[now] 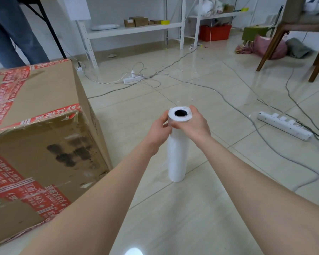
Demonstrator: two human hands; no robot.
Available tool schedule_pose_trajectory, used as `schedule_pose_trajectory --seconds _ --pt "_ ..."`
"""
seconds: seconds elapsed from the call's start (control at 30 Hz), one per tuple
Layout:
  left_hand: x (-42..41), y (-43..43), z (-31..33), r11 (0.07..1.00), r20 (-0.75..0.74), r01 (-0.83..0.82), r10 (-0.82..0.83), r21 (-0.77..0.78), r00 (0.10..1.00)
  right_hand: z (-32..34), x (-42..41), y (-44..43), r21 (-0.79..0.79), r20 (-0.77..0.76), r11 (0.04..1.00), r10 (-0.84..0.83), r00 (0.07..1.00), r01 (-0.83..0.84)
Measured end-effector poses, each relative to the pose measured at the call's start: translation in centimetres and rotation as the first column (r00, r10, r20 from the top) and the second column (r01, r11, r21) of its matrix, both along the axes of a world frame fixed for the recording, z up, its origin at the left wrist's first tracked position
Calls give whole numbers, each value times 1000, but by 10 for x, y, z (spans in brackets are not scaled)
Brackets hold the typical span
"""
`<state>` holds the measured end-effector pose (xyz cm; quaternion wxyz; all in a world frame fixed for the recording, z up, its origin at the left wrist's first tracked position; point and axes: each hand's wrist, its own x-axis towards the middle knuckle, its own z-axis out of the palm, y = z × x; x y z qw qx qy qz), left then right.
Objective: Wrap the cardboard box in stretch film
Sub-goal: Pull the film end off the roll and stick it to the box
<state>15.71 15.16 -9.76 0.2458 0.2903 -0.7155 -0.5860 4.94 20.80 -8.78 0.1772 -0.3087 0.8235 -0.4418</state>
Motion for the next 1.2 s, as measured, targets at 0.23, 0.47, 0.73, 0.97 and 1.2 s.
schedule_pose_trajectory --seconds 0.23,0.47,0.73,0.97,1.2 --pt "-10 11 -9 972 77 -186 199 -144 977 -7 -1 -2 -107 57 994 5 998 2" --pt "-25 16 -11 868 132 -419 464 -267 876 -7 -4 0 -76 -41 997 1 999 -5" --pt "2 -5 -20 854 102 -473 501 -216 859 -4 4 6 -22 -104 1000 -7 995 5" --pt "28 -17 -12 812 81 -533 563 -238 822 -5 8 4 9 -195 1000 -10 981 13" --pt "34 -15 1 825 -60 -565 564 3 824 -3 17 -2 74 -360 997 45 932 -19"
